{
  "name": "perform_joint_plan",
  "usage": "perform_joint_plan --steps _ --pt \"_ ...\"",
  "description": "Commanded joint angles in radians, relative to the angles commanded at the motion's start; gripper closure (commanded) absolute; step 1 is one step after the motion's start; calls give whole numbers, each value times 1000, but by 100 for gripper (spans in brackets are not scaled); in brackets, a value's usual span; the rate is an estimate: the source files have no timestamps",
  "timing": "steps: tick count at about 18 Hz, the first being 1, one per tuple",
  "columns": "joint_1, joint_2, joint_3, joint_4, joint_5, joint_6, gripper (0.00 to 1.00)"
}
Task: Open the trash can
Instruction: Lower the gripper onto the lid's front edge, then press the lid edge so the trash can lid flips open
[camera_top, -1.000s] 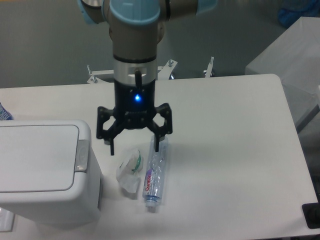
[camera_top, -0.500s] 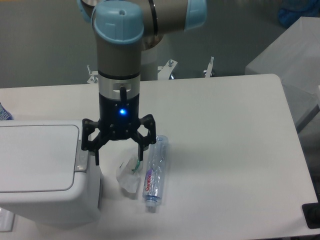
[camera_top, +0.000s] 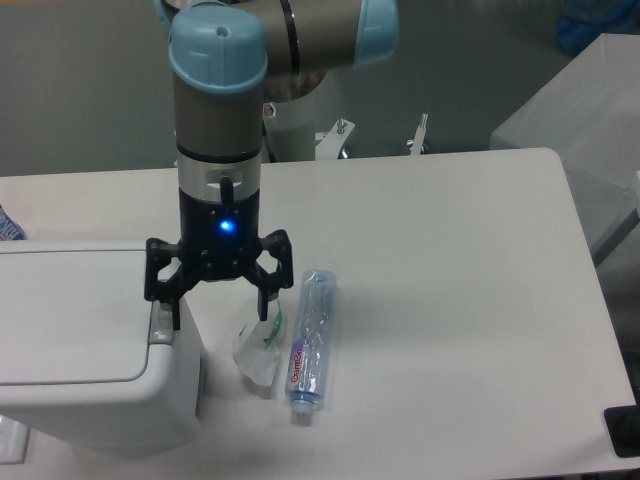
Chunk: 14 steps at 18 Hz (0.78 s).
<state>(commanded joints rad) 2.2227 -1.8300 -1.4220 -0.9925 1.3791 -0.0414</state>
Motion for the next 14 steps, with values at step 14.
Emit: perform_joint_plan --steps 14 --pt "0 -9 -9 0 2 0 0"
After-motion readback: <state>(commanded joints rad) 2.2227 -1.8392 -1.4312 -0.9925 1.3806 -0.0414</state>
